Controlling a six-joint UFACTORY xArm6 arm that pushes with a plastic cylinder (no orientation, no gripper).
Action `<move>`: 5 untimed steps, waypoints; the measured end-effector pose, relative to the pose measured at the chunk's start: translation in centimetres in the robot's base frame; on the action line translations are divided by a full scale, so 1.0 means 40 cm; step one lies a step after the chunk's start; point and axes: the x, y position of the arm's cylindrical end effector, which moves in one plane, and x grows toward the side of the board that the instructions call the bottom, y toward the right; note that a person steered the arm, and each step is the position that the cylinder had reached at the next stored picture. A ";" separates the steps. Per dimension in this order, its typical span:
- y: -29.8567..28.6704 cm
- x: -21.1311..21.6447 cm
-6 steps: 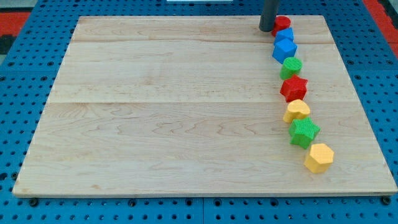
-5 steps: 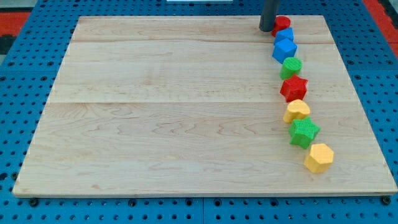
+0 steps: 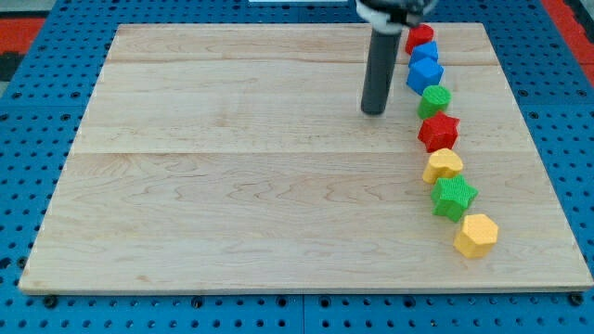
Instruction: Place arm left to the yellow heart
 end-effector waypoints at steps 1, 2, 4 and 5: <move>0.027 0.227; 0.040 0.267; 0.035 0.191; 0.035 0.160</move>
